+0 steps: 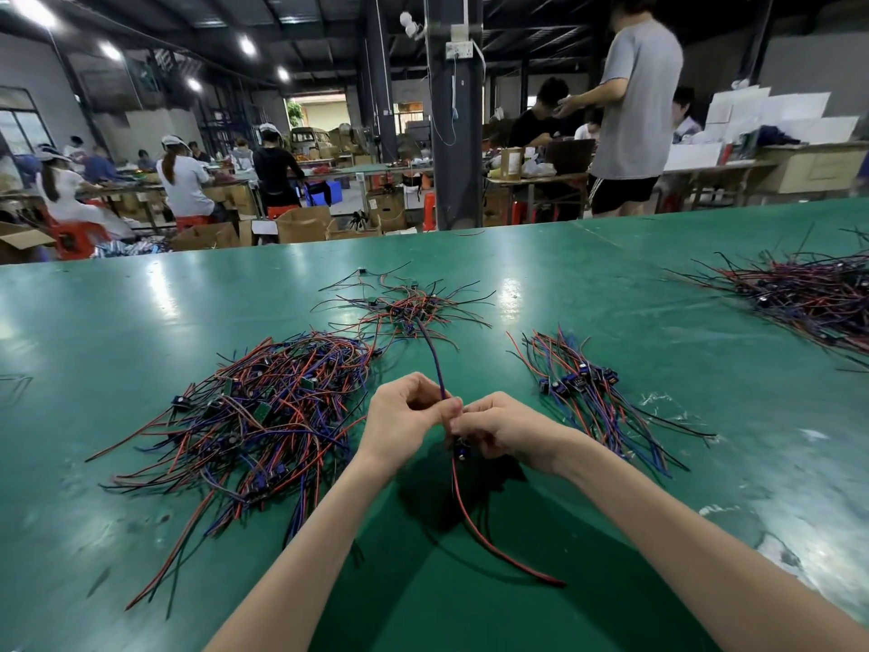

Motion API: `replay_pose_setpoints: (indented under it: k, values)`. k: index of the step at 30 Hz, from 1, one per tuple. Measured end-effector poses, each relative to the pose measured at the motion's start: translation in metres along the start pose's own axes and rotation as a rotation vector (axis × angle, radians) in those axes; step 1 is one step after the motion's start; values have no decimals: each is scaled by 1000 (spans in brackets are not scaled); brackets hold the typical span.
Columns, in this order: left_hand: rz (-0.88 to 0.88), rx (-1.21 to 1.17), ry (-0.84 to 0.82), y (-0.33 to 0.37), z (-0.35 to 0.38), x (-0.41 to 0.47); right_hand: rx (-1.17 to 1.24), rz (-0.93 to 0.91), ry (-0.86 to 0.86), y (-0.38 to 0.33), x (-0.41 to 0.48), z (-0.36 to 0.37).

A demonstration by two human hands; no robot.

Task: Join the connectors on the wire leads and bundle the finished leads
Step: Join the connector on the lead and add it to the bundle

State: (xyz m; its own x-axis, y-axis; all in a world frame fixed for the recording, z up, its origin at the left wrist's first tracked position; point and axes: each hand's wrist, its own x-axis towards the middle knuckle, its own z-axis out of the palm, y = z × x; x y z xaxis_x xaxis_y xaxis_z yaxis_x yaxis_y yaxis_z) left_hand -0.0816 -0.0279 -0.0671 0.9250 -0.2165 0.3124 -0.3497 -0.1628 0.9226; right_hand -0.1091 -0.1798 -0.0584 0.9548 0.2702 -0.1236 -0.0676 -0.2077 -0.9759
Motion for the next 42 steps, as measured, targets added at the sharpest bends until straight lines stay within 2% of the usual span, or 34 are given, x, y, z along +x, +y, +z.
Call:
replay_pose_setpoints:
  k: [5,11,13,16,18,20,24,26,28,32,34,39,42]
  values:
    - [-101,-150,91,3,1,2,29,6,-9,-2,0,2]
    - [-251,-382,51,2,-2,4,38,8,-57,-5,-5,3]
    - [-213,-314,57,-1,-3,5,44,26,-60,-4,-5,5]
    - [-46,-2,54,-5,-3,4,60,49,-34,0,-3,7]
    - [36,97,87,-6,0,4,80,52,-23,0,-2,6]
    - [29,37,139,-7,1,5,106,50,-28,-1,-3,4]
    - [-109,-198,211,-8,-2,7,41,29,-80,-5,-6,3]
    - [-157,-240,232,-9,-6,9,21,23,-99,-6,-8,4]
    - [-142,-174,241,-11,-7,9,10,20,-101,-6,-9,4]
    - [1,221,226,-13,-4,7,-72,24,-84,-7,-11,8]
    - [-25,165,234,-11,-3,8,-71,27,-67,-8,-12,7]
    - [-193,-213,357,-9,-13,13,-110,7,-129,-8,-13,7]
    - [-145,-66,363,-11,-17,13,-115,-1,-154,-8,-12,9]
